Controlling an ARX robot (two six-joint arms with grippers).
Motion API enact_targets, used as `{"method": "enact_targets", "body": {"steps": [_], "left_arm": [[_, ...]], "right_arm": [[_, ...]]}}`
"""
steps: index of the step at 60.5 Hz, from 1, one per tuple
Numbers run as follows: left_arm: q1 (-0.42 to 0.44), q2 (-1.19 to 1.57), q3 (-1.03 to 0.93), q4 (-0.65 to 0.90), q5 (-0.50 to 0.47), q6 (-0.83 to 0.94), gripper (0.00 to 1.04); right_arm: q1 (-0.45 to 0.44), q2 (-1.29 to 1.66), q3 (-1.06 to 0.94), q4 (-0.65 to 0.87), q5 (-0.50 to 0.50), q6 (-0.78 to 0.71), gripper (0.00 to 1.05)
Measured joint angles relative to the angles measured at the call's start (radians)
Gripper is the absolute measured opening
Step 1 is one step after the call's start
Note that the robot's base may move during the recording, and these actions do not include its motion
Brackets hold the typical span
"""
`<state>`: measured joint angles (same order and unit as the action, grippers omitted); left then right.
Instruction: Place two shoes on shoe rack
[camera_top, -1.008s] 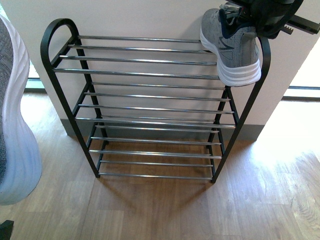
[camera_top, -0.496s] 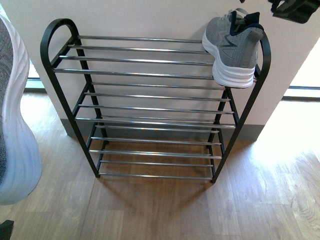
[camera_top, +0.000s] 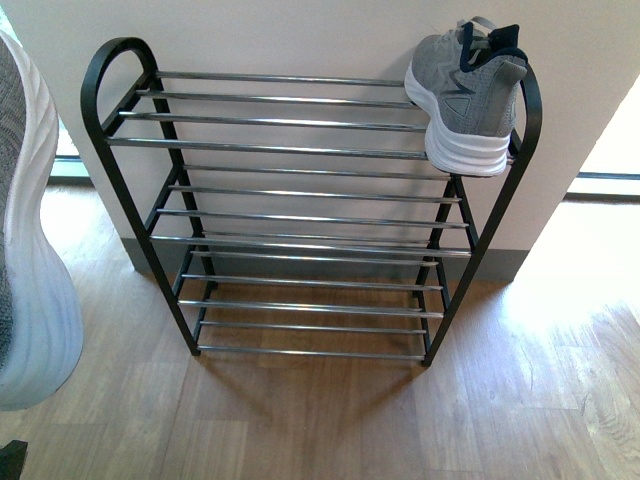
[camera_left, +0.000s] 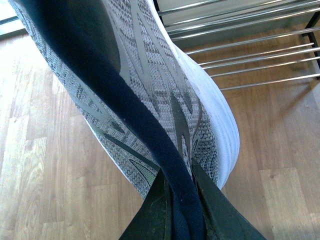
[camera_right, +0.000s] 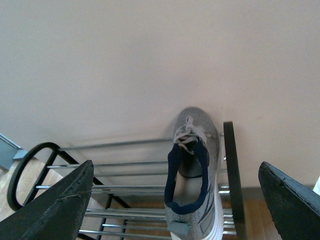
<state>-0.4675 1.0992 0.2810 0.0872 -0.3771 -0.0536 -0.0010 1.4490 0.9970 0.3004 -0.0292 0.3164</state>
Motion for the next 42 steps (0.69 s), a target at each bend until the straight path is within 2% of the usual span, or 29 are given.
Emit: {"method": "enact_targets", "body": {"steps": [7,11,27,37,42], "left_arm": [[0.000,0.000,0.000,0.000,0.000,0.000,0.03],[0.000,0.000,0.000,0.000,0.000,0.000,0.03],[0.000,0.000,0.000,0.000,0.002,0.000,0.03],[0.000,0.000,0.000,0.000,0.000,0.000,0.03],[0.000,0.000,0.000,0.000,0.001,0.000,0.03]], "right_arm": [[-0.049,-0.165,-0.162,0.112,-0.103,-0.079,0.96],[-0.107,-0.275,-0.273,0.157,-0.154,-0.124,0.96],[-0.300,-0.417,-0.506,0.310,-0.192,-0.155,0.96],[-0.316,-0.423,-0.520,0.320,-0.202,-0.162,0.95],[-0.312,-0.452,-0.526,0.240,-0.256,-0.226,0.84]]}}
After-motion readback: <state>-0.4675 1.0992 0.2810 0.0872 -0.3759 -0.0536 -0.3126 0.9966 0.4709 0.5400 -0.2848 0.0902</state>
